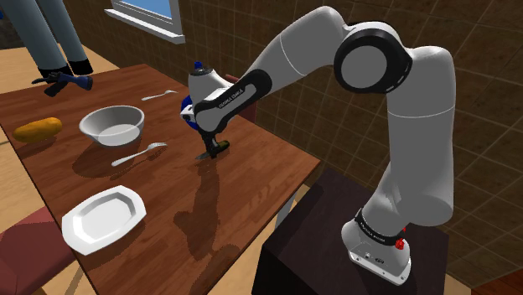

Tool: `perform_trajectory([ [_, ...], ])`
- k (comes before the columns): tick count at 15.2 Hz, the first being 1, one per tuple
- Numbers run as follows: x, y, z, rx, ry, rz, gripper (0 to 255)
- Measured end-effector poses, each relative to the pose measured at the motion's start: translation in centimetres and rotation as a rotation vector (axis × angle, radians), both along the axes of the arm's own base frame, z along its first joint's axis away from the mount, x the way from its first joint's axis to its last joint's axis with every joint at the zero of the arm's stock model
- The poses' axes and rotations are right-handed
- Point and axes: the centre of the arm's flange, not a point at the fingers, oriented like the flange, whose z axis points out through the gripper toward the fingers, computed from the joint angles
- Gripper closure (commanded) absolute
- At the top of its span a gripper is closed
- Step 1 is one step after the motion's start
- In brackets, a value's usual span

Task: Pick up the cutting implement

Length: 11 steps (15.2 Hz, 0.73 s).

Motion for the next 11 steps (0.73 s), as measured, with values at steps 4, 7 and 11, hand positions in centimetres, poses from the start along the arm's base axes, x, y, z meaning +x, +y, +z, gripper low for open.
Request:
perform_trajectory([
  [4,0.0,-0.1,0.2,0.000,0.000,0.000,255],
  [7,-0.1,0.0,1.6,0.000,0.000,0.000,255],
  [11,-0.1,-0.1,3.6,0.000,0.000,0.000,255],
])
